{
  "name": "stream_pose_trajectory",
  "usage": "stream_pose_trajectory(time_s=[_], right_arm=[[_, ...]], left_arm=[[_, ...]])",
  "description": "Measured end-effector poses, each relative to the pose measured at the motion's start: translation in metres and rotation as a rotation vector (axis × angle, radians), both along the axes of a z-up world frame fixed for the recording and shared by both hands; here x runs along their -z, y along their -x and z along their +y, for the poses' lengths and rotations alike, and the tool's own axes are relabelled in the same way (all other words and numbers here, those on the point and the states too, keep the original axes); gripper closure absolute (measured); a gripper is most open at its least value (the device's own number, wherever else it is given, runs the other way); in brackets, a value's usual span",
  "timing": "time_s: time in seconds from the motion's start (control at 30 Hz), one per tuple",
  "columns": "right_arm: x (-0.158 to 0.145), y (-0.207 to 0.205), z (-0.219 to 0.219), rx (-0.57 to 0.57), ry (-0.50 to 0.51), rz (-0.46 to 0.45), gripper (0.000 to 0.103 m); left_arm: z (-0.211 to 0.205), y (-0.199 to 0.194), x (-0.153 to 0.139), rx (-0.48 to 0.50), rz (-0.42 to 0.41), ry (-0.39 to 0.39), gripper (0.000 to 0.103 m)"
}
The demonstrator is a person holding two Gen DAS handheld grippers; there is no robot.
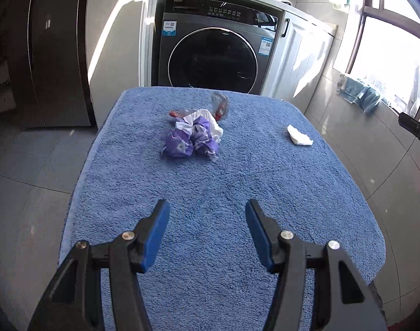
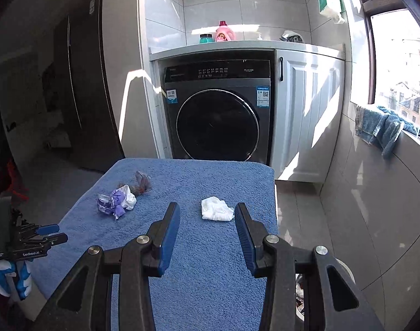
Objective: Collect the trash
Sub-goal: 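Move both grippers back over the purple plastic bags on the towel, then grasp a purple-white bag with left gripper while right gripper grasps another purple bag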
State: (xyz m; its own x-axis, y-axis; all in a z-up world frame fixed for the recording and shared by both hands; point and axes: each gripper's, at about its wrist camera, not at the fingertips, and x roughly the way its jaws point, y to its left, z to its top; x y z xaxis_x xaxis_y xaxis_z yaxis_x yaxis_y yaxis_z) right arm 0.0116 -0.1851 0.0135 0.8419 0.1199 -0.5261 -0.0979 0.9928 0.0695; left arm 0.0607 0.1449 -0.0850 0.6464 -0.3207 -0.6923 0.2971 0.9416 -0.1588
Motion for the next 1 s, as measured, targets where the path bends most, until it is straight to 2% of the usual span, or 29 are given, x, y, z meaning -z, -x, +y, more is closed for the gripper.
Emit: stream_pose_trajectory(time_s=[0.2,0.33,0.63,0.73,0.87,1.0], right_arm=[[0.009,-0.031,0.038,-0.080,0.011,0.037,0.064],[0.021,-0.054,0.059,-0.140,0.010,0.073,0.064],[0.068,-0.111,0.109,-0.282,0.018,0.191,0.064],[0.084,-0.128,0.121,-0.315,0.016,0.227,0.064],[0.100,-0.143,0.138,-0.353,0.017,0.264,0.064],[0.111,-0.156,0.153,-0.390,0.024,0.286,0.064]], left_arm=[[0.014,-0.026,0.006,-0.018,0.004,0.017,0.048],[0.016,-0.055,0.012,-0.022,0.020,0.061,0.048],[0.004,-0.139,0.035,-0.016,0.073,0.096,0.051],[-0.002,-0.161,0.047,0.000,0.106,0.096,0.055],[-0.005,-0.177,0.066,0.024,0.154,0.112,0.068],[0.006,-0.178,0.073,0.020,0.151,0.174,0.073]])
